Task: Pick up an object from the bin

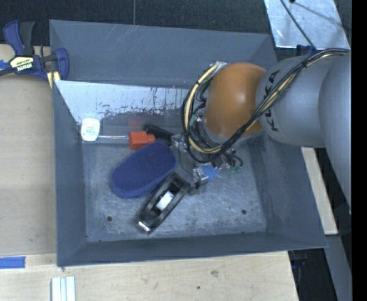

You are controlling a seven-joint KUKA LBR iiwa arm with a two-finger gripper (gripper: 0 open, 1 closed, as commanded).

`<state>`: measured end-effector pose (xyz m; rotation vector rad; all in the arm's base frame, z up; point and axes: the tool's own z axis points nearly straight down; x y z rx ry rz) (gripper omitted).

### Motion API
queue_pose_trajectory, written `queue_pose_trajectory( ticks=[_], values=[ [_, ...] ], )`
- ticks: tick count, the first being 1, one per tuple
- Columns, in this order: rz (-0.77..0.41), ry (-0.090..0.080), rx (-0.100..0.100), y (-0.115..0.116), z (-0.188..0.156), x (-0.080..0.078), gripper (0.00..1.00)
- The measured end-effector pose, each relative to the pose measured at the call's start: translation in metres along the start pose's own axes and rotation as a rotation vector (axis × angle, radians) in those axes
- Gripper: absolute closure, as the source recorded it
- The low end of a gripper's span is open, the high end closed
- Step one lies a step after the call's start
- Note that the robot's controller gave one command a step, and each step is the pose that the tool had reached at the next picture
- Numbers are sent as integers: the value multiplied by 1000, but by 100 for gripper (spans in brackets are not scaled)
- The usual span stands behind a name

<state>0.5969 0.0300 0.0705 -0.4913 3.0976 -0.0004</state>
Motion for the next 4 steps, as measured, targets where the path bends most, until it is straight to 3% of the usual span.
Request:
queue_pose_trajectory(
  ticks=[1,2,3,4],
  values=[
    [112,4,1,-51,-13,31,0],
    [108,1,-1,-48,-13,29,100],
    [128,-7,4,-60,-124,28,100],
    [-362,-4,3,-89,-228,39,100]
  ],
)
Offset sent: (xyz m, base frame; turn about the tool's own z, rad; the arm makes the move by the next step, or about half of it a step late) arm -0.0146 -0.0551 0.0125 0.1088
